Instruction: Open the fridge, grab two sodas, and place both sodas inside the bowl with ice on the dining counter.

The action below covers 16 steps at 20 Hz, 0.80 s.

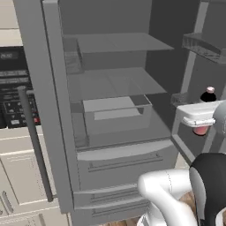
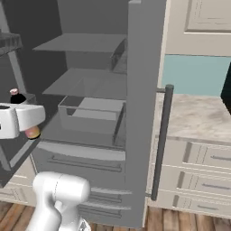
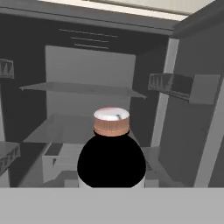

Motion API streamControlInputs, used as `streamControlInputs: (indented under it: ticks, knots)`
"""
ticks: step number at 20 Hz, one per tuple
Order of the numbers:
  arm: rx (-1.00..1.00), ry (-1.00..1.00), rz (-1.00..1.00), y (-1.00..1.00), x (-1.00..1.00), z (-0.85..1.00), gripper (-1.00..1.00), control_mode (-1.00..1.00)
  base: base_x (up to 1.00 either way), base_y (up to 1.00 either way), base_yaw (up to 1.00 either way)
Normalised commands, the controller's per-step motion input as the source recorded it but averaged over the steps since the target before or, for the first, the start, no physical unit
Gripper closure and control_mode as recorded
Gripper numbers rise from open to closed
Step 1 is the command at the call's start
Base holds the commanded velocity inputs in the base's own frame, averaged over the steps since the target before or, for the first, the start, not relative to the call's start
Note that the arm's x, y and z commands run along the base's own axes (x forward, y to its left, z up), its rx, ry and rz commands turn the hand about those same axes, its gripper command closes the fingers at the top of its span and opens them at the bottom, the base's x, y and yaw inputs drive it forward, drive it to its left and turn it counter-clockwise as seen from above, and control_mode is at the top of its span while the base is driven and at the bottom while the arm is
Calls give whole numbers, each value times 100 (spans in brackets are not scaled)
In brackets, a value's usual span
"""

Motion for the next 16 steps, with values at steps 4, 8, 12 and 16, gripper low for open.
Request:
streamControlInputs:
  ticks: [4, 8, 12, 16]
  knots:
    - [0, 0, 0, 0, 0, 0, 100, 100, -99, 39, -11]
    - [0, 0, 0, 0, 0, 0, 100, 100, -100, 51, -26]
    - [0, 0, 0, 0, 0, 0, 100, 100, -100, 52, -37]
    - [0, 0, 0, 0, 0, 0, 100, 100, -100, 43, -40]
